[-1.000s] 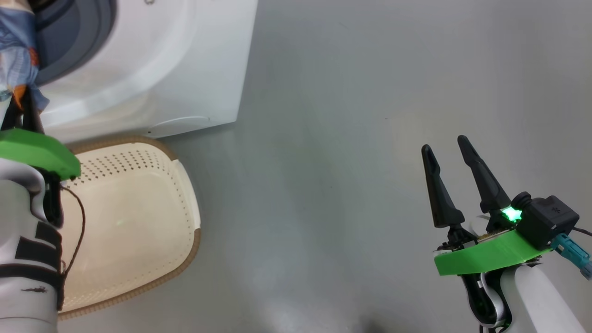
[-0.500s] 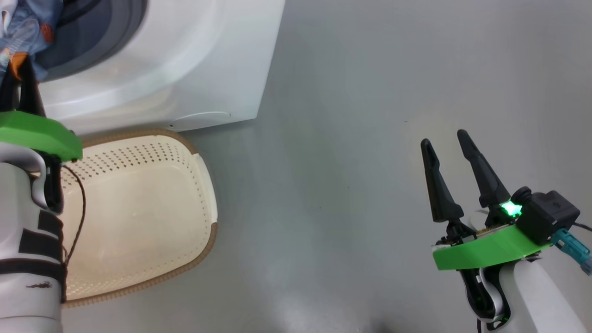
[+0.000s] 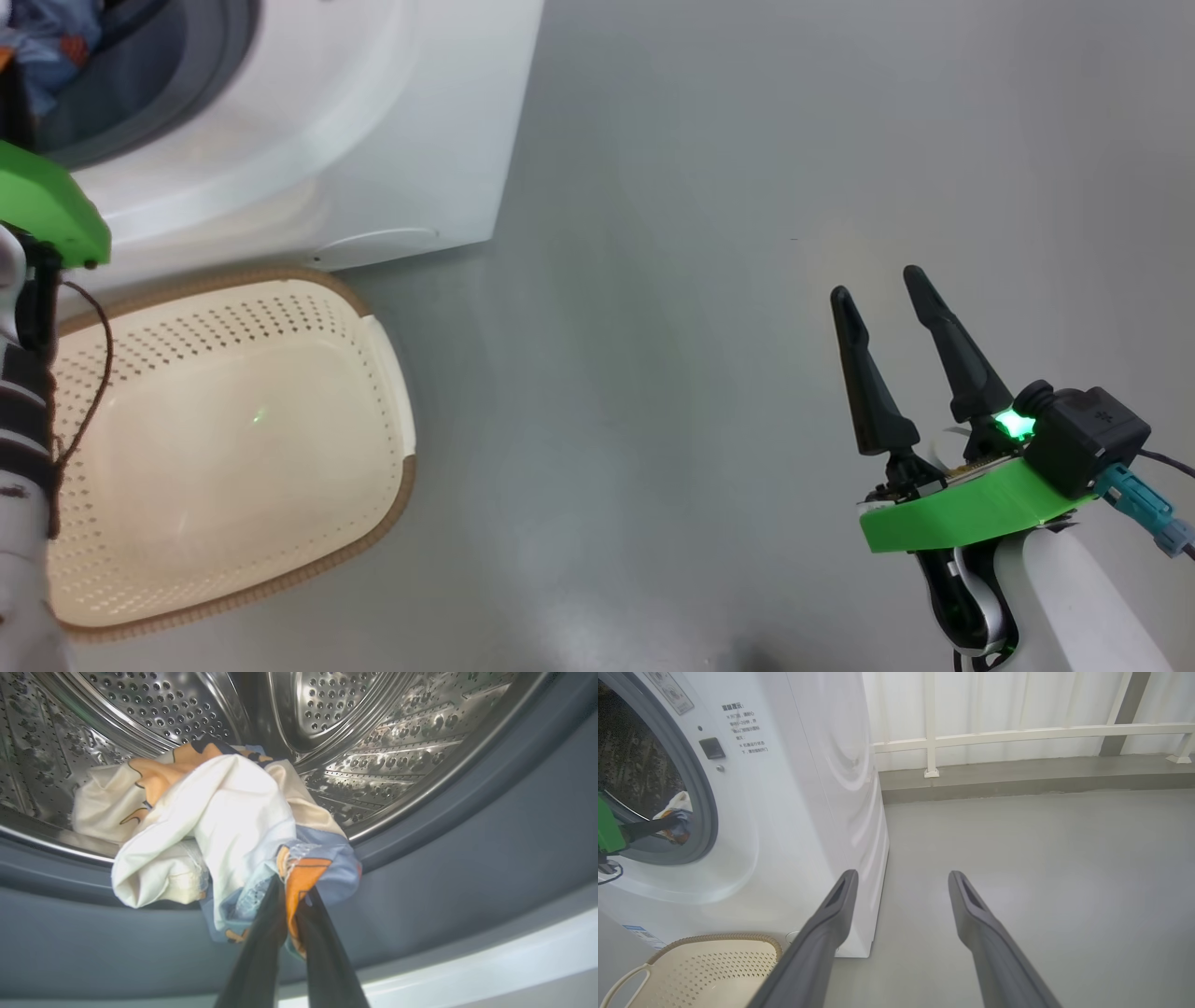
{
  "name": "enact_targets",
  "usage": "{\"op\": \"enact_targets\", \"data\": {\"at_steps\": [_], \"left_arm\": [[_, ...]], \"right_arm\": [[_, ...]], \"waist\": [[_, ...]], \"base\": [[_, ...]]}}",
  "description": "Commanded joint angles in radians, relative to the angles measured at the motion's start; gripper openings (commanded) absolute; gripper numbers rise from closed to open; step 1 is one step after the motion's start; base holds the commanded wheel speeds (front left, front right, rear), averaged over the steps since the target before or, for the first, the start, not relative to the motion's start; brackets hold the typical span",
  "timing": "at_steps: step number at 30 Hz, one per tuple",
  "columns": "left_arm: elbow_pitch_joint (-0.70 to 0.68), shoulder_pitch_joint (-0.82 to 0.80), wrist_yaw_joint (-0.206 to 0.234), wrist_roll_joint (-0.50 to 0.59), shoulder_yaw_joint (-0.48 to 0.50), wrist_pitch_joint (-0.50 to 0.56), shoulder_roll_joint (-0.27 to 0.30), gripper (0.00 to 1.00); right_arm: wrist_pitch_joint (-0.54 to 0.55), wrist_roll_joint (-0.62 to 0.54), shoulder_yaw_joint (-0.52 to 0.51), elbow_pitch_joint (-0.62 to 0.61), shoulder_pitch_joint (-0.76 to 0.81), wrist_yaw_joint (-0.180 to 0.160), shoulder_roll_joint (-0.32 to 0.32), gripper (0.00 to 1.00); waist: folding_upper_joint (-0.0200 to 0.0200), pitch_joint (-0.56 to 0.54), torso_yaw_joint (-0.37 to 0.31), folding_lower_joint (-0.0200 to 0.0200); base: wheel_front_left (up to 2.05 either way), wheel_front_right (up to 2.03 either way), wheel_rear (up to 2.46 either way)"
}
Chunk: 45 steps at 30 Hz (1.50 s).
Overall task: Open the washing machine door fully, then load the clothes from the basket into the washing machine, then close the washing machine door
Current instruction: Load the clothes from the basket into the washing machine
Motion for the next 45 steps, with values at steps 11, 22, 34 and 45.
{"op": "enact_targets", "data": {"at_steps": [11, 22, 34, 45], "left_arm": [[0.054, -0.092, 0.039, 0.047, -0.045, 0.111, 0.126, 0.0], [0.063, -0.141, 0.071, 0.048, -0.059, 0.061, 0.193, 0.0], [-0.005, -0.176, 0.12, -0.028, 0.007, -0.093, 0.205, 0.0], [0.046, -0.161, 0.081, 0.008, -0.057, -0.022, 0.213, 0.0]], "right_arm": [[-0.008, 0.013, 0.054, -0.016, 0.015, 0.004, -0.012, 1.0], [-0.008, 0.013, 0.071, -0.03, 0.027, 0.004, -0.009, 1.0], [-0.008, 0.017, 0.078, -0.041, 0.002, 0.004, 0.005, 1.0], [-0.008, 0.021, 0.09, -0.04, -0.002, 0.004, 0.009, 1.0]], "waist": [[-0.0001, 0.001, -0.075, 0.0], [-0.0001, 0.034, -0.115, 0.0], [-0.0001, 0.079, -0.119, 0.0], [-0.0001, 0.07, -0.125, 0.0]], "base": [[0.0, 0.0, 0.0], [0.0, 0.0, 0.0], [0.0, 0.0, 0.0], [0.0, 0.0, 0.0]]}}
